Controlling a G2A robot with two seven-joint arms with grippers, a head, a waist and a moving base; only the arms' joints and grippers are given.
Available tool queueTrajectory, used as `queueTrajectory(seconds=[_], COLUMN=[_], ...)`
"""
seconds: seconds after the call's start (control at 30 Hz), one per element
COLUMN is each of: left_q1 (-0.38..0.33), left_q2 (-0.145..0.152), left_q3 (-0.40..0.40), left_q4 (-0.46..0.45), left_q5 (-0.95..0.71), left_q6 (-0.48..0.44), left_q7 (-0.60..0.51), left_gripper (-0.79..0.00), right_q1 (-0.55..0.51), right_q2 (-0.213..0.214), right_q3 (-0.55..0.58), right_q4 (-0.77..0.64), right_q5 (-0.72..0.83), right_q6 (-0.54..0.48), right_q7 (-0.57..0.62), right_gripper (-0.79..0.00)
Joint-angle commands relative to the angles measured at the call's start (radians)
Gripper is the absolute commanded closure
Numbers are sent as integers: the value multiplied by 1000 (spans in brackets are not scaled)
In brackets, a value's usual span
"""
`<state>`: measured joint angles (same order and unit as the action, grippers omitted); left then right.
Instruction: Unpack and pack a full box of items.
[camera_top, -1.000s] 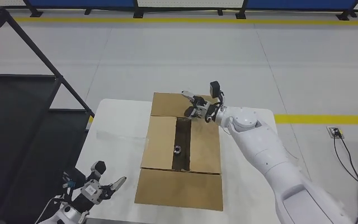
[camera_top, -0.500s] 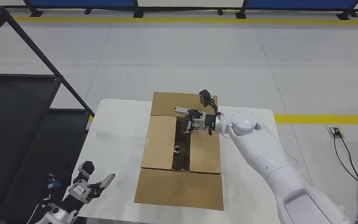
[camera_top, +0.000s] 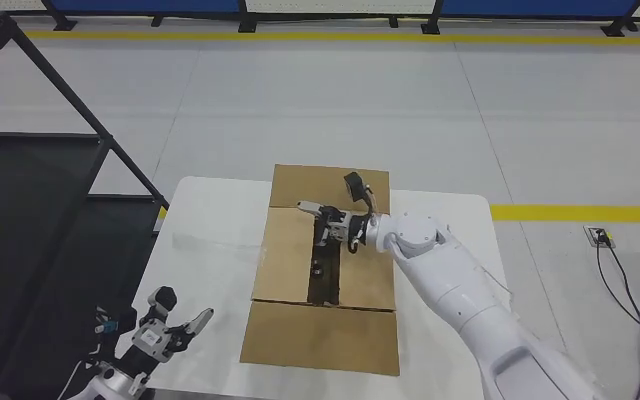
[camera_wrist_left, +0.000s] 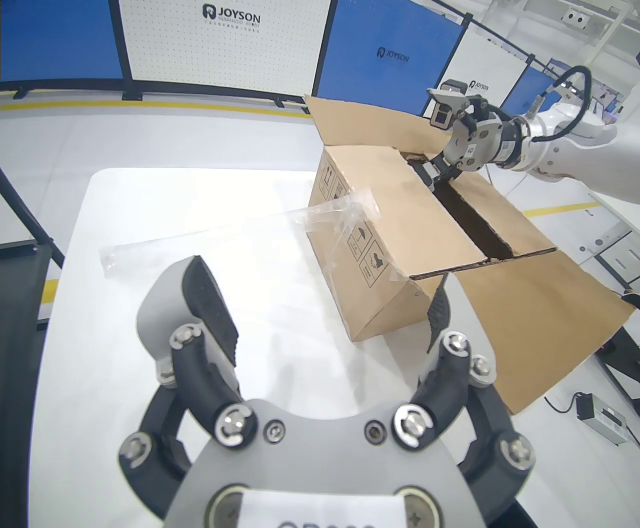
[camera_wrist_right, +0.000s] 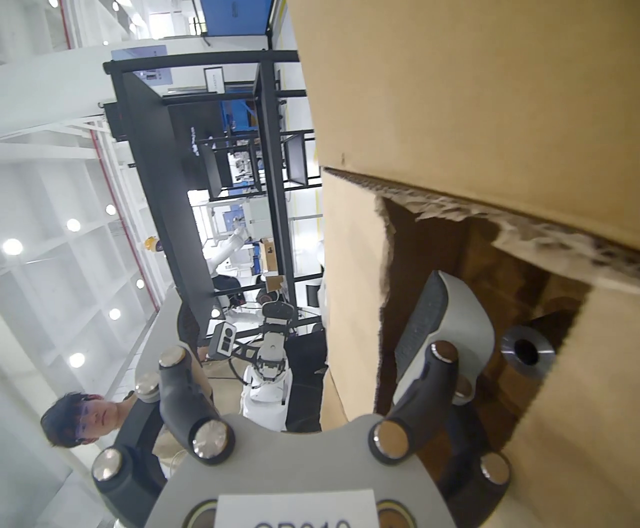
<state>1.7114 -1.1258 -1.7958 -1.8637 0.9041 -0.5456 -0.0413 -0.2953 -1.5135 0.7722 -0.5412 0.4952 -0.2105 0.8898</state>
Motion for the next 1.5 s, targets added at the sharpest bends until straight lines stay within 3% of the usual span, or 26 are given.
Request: queueTrajectory(seconds=[0.0,0.2,0.4,0.7,0.87,1.2,1.47], left_q1=[-2,4,-17,-113,-169,-206,-155], left_q2=[0,1,1,-7,-15,-18,-14], left_q3=[11,35,82,200,240,208,117], left_q4=[-6,-62,-113,-103,-85,-66,-48], left_q5=[13,78,169,255,191,16,-59], left_q6=[4,5,40,159,228,267,268], left_q7=[-9,-24,-63,-105,-164,-208,-190], left_gripper=[-785,-785,-785,-785,-785,-785,-785], right_q1=[7,27,54,92,110,138,151], right_q2=[-5,-20,-48,-100,-132,-177,-156], right_q3=[18,53,50,17,-9,-30,21], right_q4=[21,42,30,35,66,148,199], right_q5=[45,145,168,167,160,148,140], right_q6=[-19,-56,-68,-88,-82,-98,-210], right_q7=[27,160,165,164,198,265,259], right_gripper=[-785,-785,-785,-785,-785,-785,-785])
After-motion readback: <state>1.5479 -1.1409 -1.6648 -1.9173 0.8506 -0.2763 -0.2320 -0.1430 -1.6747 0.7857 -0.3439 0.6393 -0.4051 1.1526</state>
